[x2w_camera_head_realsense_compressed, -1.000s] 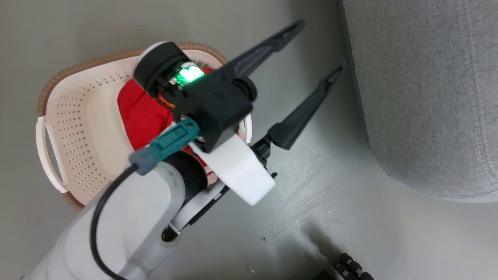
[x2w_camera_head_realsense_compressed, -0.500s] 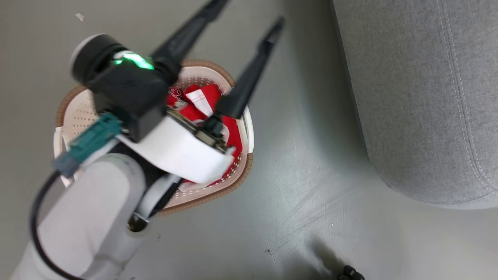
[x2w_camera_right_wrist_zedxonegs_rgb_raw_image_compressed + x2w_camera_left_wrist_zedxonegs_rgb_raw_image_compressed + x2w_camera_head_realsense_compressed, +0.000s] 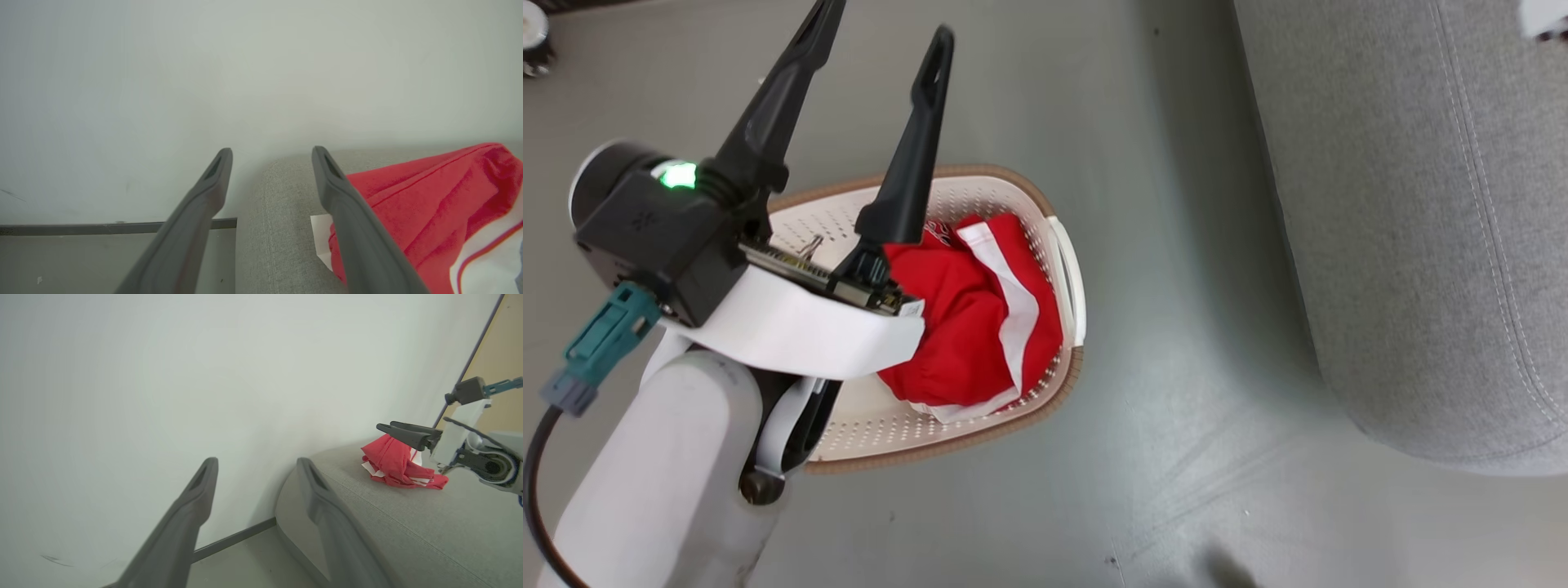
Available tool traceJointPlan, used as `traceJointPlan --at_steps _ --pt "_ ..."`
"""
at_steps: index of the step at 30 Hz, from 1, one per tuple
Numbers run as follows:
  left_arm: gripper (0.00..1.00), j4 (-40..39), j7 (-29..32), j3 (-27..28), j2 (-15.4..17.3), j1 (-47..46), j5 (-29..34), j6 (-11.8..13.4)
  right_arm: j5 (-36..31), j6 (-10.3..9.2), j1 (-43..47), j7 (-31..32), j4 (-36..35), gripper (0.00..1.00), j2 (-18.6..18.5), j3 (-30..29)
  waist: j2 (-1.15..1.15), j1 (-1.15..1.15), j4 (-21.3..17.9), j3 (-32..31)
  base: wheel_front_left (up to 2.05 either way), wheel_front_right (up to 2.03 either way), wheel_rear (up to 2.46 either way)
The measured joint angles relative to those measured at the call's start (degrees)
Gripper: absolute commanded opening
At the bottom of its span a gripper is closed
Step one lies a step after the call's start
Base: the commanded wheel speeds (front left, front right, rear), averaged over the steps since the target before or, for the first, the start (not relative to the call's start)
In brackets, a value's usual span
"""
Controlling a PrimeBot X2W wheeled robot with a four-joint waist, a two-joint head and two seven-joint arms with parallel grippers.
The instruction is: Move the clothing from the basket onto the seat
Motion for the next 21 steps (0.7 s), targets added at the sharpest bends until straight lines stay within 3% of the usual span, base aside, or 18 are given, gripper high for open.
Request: traceJointPlan --at_steps 14,21 --pt "1.0 4.9 -7.9 5.2 -1.1 9.5 -4.8 1.6 -1.8 0.0 9.5 -1.0 -7.9 1.0 2.5 6.1 0.0 0.0 4.2 -6.3 0.0 0.0 0.0" --pt "1.0 8.0 -12.1 6.5 -0.3 13.4 -5.0 1.4 -2.0 0.0 14.2 -1.0 -16.8 1.0 2.4 7.5 0.0 0.0 6.5 -9.6 0.0 0.0 0.0"
